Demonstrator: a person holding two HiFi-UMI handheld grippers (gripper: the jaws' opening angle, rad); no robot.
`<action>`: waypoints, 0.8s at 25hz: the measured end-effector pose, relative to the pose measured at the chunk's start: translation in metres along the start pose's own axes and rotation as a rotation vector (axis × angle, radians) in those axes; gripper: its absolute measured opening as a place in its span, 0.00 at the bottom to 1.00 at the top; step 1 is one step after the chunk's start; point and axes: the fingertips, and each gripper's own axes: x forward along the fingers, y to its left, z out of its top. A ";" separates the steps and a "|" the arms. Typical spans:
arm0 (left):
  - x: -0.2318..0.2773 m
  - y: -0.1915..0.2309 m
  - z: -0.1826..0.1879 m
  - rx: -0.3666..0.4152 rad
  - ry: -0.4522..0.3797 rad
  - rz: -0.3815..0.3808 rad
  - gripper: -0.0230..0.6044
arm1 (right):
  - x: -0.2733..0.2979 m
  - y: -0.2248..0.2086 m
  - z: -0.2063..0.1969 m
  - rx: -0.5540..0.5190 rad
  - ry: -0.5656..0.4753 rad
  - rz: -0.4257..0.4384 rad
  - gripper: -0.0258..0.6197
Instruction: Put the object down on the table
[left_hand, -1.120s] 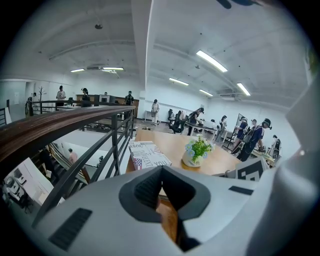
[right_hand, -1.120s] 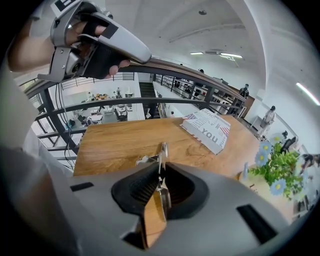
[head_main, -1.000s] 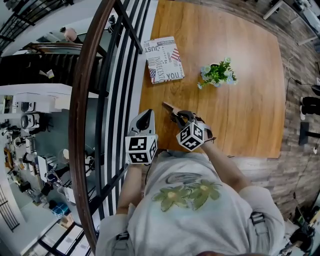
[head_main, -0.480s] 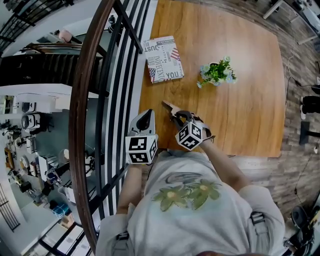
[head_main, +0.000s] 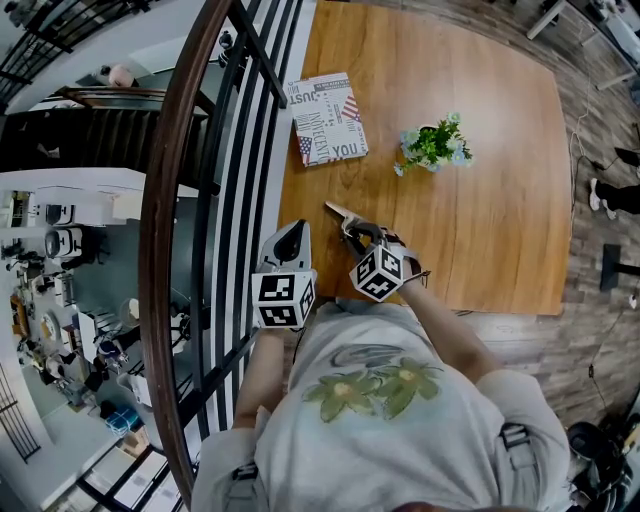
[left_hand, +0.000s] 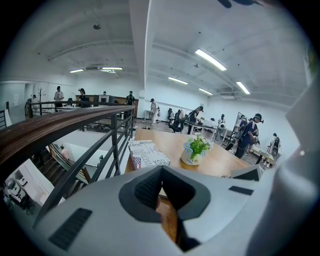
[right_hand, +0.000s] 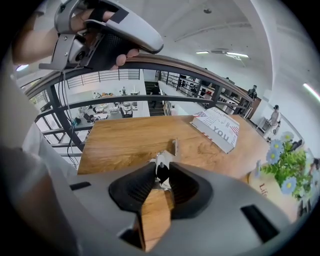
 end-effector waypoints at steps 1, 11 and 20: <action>0.000 0.000 0.000 0.001 0.001 0.000 0.06 | 0.000 0.001 0.000 -0.001 0.001 0.003 0.18; 0.000 -0.005 -0.002 0.005 0.004 -0.001 0.06 | 0.002 0.006 -0.004 -0.018 0.007 0.012 0.19; 0.002 -0.007 -0.004 0.018 0.007 -0.010 0.06 | 0.004 0.005 0.000 0.065 0.004 0.067 0.20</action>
